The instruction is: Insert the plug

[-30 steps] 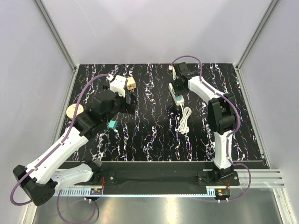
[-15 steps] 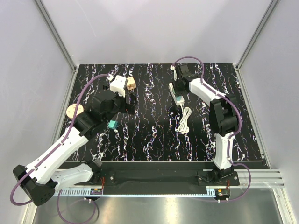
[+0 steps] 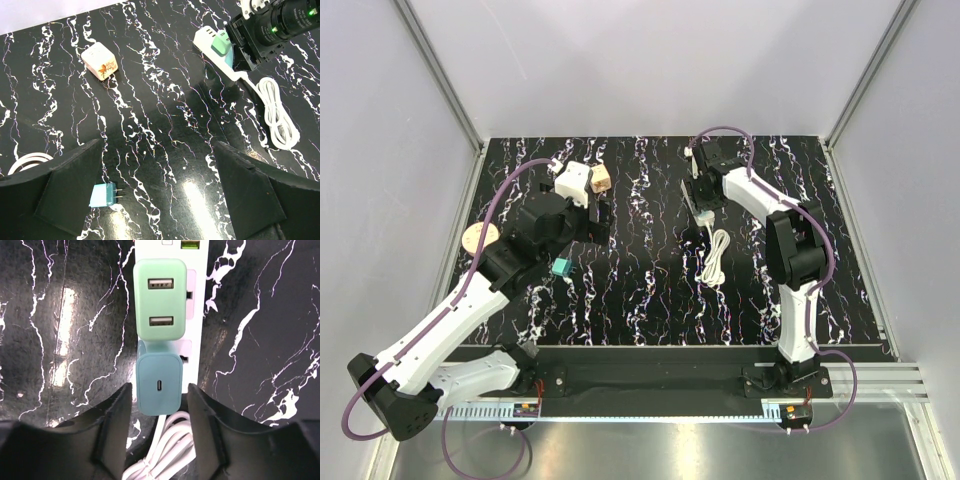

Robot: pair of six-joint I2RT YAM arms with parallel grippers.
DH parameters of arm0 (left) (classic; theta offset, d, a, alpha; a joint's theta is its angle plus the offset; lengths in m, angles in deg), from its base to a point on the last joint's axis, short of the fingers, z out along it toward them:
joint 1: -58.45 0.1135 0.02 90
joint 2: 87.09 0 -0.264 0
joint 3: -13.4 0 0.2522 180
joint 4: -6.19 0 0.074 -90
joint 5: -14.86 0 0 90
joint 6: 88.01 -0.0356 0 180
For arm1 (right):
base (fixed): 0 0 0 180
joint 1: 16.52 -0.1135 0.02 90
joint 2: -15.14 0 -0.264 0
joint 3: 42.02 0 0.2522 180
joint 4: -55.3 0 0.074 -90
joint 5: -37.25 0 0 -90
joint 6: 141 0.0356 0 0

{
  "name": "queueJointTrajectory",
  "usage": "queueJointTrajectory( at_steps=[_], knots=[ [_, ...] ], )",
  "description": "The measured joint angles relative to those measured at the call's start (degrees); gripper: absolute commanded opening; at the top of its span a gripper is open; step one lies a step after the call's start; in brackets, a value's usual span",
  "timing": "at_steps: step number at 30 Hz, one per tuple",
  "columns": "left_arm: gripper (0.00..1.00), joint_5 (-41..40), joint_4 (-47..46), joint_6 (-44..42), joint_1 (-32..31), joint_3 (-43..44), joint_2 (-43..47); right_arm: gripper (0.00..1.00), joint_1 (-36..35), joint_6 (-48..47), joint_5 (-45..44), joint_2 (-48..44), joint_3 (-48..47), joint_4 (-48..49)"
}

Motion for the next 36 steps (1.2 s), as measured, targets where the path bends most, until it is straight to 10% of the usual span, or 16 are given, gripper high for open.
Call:
queueJointTrajectory(
  at_steps=[12, 36],
  knots=[
    [0.99, -1.09, -0.04, 0.11, 0.0, -0.31, 0.13, 0.98, 0.0, 2.29, -1.31, -3.26, -2.27, -4.87],
    [0.99, -4.59, 13.14, 15.58, 3.72, -1.73, -7.28, 1.0, -8.13, 21.66, 14.12, -39.08, 36.54, 11.34]
  ],
)
